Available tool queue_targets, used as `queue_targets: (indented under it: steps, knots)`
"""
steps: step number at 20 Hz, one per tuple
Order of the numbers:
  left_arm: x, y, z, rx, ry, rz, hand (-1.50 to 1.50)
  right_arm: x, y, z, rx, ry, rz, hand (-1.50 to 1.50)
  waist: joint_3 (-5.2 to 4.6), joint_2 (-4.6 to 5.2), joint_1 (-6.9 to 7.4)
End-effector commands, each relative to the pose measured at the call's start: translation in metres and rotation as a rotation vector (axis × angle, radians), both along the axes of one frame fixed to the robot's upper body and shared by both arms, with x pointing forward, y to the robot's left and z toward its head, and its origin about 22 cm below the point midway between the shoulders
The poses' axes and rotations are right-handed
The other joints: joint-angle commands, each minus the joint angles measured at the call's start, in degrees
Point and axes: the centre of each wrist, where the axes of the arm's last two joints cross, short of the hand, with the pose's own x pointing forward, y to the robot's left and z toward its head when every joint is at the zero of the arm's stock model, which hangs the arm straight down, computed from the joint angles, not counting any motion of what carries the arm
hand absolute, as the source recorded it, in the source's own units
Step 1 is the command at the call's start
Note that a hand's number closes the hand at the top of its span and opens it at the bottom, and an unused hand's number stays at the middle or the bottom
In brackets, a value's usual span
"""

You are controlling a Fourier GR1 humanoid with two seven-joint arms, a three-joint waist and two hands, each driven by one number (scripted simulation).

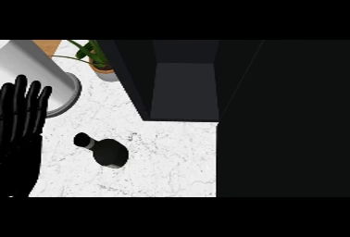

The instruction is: Pick up the wine, place it into the cabinet and close the cabinet

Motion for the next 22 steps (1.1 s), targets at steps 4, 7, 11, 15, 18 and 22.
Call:
queue_targets:
  steps: [4, 7, 11, 15, 18, 22]
  knots:
    - [0.008, 0.008, -0.008, -0.079, -0.002, -0.379, -1.5, -0.023, -0.002, -0.003, -0.003, -0.026, 0.057, -1.5, -0.23, 0.22, -2.36]
    - [0.003, -0.015, -0.041, -0.212, 0.257, -0.602, -1.5, -0.023, 0.028, -0.015, 0.07, 0.129, 0.282, -1.5, -0.28, 0.91, -2.61]
    - [-0.002, 0.019, -0.024, -0.266, 0.324, -0.692, -1.5, -0.048, 0.02, -0.007, 0.09, 0.188, 0.327, -1.5, -0.16, 0.12, -2.11]
    - [-0.01, 0.058, 0.011, -0.288, 0.342, -0.722, -1.5, -0.086, 0.023, 0.028, 0.094, 0.186, 0.347, -1.5, -0.23, -0.13, -1.75]
    - [-0.018, 0.074, 0.038, -0.288, 0.376, -0.754, -1.5, -0.093, 0.02, 0.037, 0.092, 0.206, 0.357, -1.5, -0.16, 0.17, -1.0]
    - [-0.03, 0.098, 0.054, -0.323, 0.377, -0.749, -1.5, -0.103, 0.021, 0.048, 0.122, 0.19, 0.353, -1.5, -0.18, 0.16, -0.86]
